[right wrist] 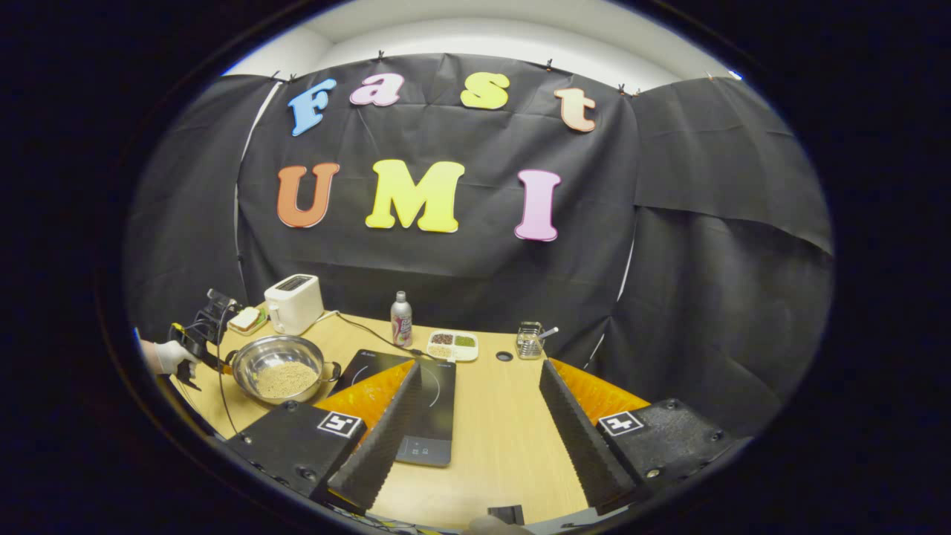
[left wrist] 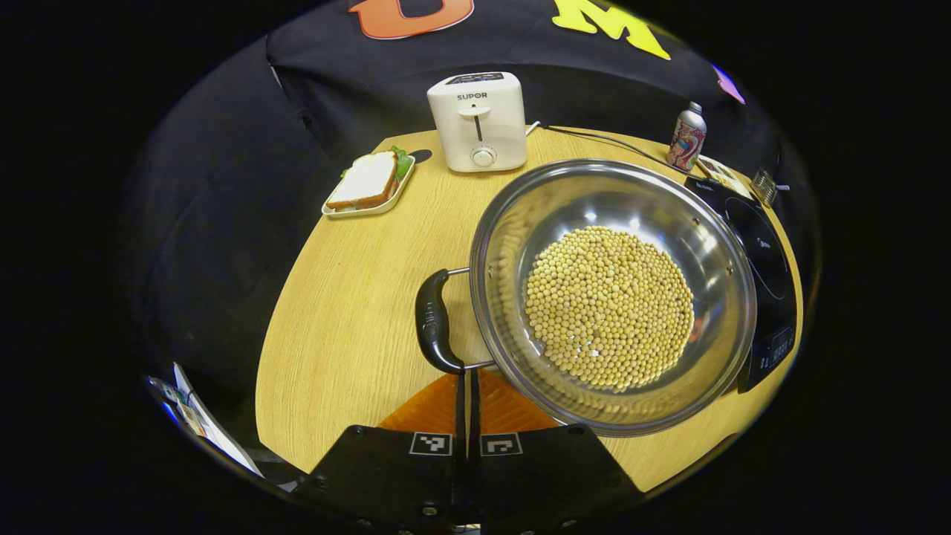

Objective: First push the handle of the pot to place it horizontally, then grasp the pot with both hands and set it on the induction cooktop.

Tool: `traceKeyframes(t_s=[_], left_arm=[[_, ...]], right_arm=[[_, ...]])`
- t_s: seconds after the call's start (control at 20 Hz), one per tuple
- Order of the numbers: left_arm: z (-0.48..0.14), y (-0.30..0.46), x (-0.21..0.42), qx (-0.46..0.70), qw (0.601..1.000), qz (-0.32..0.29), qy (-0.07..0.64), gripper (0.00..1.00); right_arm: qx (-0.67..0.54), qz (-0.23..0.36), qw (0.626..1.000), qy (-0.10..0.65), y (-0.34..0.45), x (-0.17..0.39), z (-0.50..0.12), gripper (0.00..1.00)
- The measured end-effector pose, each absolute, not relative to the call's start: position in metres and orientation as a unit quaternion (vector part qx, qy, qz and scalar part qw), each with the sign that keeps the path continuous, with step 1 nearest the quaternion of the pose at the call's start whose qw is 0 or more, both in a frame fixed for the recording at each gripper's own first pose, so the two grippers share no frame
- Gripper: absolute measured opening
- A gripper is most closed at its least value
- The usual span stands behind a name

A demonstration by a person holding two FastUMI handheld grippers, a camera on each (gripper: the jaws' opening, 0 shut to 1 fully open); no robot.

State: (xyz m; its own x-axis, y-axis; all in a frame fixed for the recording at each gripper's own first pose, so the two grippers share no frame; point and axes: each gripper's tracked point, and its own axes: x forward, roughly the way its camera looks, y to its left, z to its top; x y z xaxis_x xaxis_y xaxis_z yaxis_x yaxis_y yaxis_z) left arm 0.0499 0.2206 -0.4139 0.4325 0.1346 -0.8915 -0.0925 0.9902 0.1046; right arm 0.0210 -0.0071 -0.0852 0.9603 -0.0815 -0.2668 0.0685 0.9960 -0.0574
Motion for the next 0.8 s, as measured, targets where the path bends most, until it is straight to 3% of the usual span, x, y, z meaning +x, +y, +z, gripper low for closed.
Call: traceKeyframes(t_s=[0.05, 0.1, 0.15, 0.2, 0.25, 0.4, 0.45, 0.65, 0.75, 0.8], left_arm=[[-0.415, 0.223, 0.054, 0.019, 0.846, 0.067, 0.528, 0.0], [-0.415, 0.226, 0.057, 0.018, 0.847, 0.067, 0.527, 0.1], [-0.414, 0.228, 0.058, 0.018, 0.847, 0.067, 0.527, 0.0], [-0.414, 0.231, 0.061, 0.017, 0.848, 0.069, 0.525, 0.09], [-0.413, 0.232, 0.063, 0.015, 0.849, 0.07, 0.524, 0.0], [-0.413, 0.237, 0.071, 0.012, 0.85, 0.074, 0.522, 0.0], [-0.414, 0.239, 0.075, 0.012, 0.85, 0.074, 0.522, 0.1], [-0.416, 0.244, 0.084, 0.017, 0.85, 0.068, 0.522, 0.1], [-0.416, 0.246, 0.087, 0.016, 0.851, 0.066, 0.521, 0.0], [-0.416, 0.248, 0.089, 0.015, 0.849, 0.066, 0.523, 0.09]], right_arm=[[-0.024, -0.037, 0.99, 0.135, -0.005, 0.021, -0.085, 0.97], [-0.026, -0.036, 0.99, 0.136, -0.003, 0.02, -0.085, 0.97], [-0.027, -0.034, 0.99, 0.135, -0.001, 0.019, -0.084, 0.97], [-0.03, -0.033, 0.99, 0.137, 0.0, 0.018, -0.085, 0.97], [-0.034, -0.031, 0.989, 0.139, 0.003, 0.017, -0.086, 0.97], [-0.038, -0.028, 0.988, 0.147, 0.007, 0.016, -0.089, 0.97], [-0.038, -0.027, 0.987, 0.151, 0.009, 0.016, -0.09, 0.97], [-0.036, -0.018, 0.986, 0.164, 0.023, 0.022, -0.1, 0.97], [-0.035, -0.012, 0.985, 0.167, 0.031, 0.026, -0.101, 0.97], [-0.034, -0.008, 0.985, 0.169, 0.036, 0.028, -0.103, 0.97]])
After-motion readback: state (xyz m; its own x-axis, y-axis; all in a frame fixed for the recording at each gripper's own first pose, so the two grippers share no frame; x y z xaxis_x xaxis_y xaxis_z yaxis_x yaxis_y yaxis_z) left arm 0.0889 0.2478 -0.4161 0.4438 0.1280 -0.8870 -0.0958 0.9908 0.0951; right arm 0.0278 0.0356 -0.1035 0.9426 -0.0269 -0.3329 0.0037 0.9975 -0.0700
